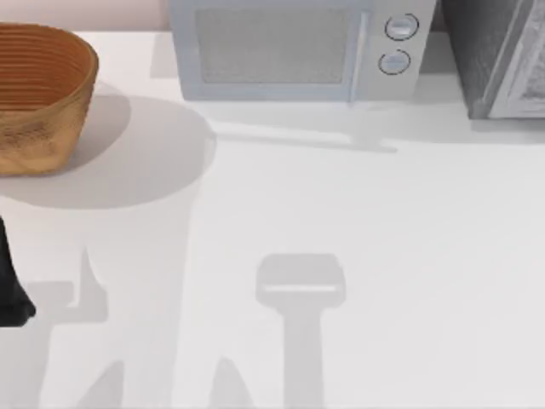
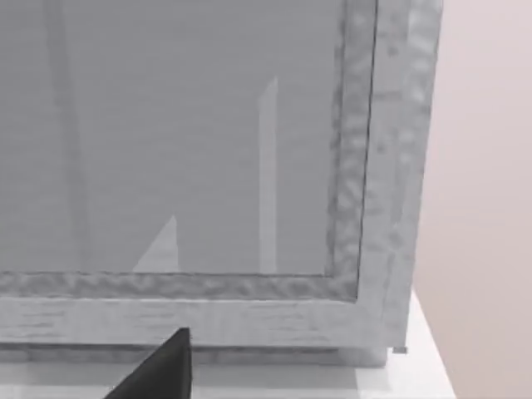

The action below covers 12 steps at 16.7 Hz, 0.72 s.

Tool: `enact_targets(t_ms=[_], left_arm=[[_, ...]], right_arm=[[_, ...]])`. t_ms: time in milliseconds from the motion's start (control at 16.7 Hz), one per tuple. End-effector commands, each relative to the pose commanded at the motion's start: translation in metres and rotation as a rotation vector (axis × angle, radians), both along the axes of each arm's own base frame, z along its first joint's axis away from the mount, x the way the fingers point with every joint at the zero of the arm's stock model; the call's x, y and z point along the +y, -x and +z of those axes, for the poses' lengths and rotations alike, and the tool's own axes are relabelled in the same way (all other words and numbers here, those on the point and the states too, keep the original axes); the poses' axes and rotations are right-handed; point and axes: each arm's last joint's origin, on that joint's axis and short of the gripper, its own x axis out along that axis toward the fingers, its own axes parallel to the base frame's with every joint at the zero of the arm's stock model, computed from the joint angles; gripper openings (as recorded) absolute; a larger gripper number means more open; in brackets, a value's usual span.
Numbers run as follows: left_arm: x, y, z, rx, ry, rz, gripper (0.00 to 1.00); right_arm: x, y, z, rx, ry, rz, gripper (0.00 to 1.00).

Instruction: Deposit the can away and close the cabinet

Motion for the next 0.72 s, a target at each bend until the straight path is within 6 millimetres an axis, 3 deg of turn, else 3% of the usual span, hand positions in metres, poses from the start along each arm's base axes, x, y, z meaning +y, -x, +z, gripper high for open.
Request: enact_targets(t_ms=[300,540,720], left_arm=[[0.0,0.0,0.0,0.0,0.0,0.0,1.0],[0.0,0.0,0.0,0.0,0.0,0.0,1.0],[0.0,0.0,0.0,0.0,0.0,0.0,1.0]], right_arm=[[-0.039,-0.019,0.057,0.001,0.003,0.001,1.0],[-0.06,-0.029,0.135,0.008,-0.007,-0.005,1.0],[-0.058,-0.027,0.202,0.013,-0.017,-0.008,1.0]])
